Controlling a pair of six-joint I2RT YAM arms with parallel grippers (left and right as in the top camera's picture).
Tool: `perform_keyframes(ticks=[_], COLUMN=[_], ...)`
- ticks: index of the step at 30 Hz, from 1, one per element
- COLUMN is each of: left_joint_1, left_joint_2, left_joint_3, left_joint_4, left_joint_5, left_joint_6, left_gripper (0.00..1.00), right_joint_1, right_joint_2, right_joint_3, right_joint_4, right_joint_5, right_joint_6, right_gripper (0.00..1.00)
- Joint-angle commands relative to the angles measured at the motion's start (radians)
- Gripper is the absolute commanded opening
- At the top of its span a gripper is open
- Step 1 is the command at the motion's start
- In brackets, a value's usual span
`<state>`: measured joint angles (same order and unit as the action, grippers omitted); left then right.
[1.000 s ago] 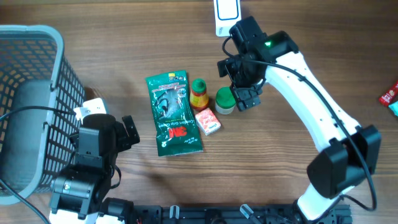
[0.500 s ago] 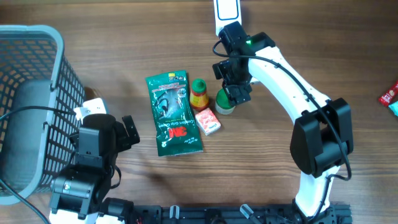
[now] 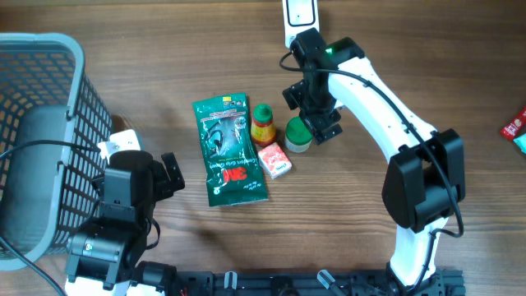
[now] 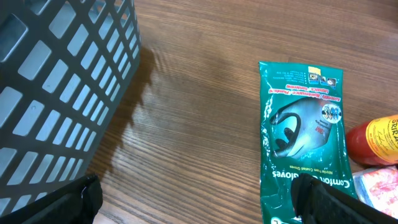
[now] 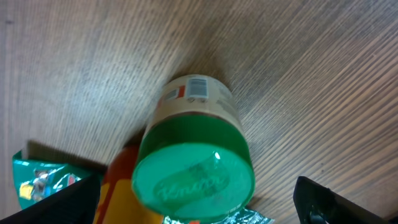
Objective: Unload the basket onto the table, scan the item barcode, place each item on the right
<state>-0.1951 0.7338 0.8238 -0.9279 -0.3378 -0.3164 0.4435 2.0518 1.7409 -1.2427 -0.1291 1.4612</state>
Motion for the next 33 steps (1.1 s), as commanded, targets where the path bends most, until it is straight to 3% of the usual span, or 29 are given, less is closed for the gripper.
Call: perform_keyframes(ticks=[1,5,7,11,14,17,19,21,24,25,28,31,33], left_joint_1=[0.005,0.005,0.005,0.005,0.005,0.005,0.005,0.005,0.005,0.005,0.005,0.005,0.005], left_joint_2=[-0.005,-0.005,-0.005,-0.005,-0.005,-0.005,-0.005,-0.005,-0.005,-0.005,-0.005,-0.005,-0.005], left_joint_3=[0.0,0.0,0.0,0.0,0.0,0.0,0.0,0.0,0.0,0.0,0.0,0.0,0.0], left_joint_4=[0.002,0.002,0.002,0.002,0.002,0.002,0.002,0.002,0.002,0.002,0.002,0.002,0.002], left_joint_5=[0.008,0.008,0.008,0.008,0.008,0.008,0.008,0.008,0.008,0.008,0.008,0.008,0.008], left_joint_6=[-0.009,-0.009,-0.009,-0.009,-0.009,-0.009,-0.009,-0.009,-0.009,-0.009,-0.009,-0.009,-0.009], left_gripper=[1.0,1.0,1.0,1.0,1.0,1.0,1.0,1.0,1.0,1.0,1.0,1.0,1.0], right_joint_1=[0.012,0.024,0.025,0.024,-0.004,-0.061,-0.103,-0.121,-0.132,-0.132,-0.132,-0.137,-0.15], right_joint_2=[0.036,0.063,0.066,0.065,0.05,0.032,0.032,0.032,0.031,0.029,0.015,-0.016,-0.045], right_joint_3=[-0.038,-0.048,-0.048,-0.048,-0.04,-0.024,-0.024,-0.023,0.004,0.031,0.151,0.274,0.292], right_joint_4=[0.053,0.1,0.101,0.051,0.028,0.037,0.054,0.076,0.097,0.074,-0.048,-0.169,-0.235], right_joint_5=[0.025,0.033,0.052,0.081,0.189,0.269,0.273,0.272,0.273,0.287,0.3,0.313,0.306], right_joint_6=[0.034,0.018,-0.014,-0.169,-0.424,-0.852,-1.133,-1.24,-1.37,-1.382,-1.344,-1.033,-0.592], right_gripper=[1.0,0.98,0.84,0.7,0.69,0.66,0.67,0.7,0.94,1.0,1.0,1.0,1.0])
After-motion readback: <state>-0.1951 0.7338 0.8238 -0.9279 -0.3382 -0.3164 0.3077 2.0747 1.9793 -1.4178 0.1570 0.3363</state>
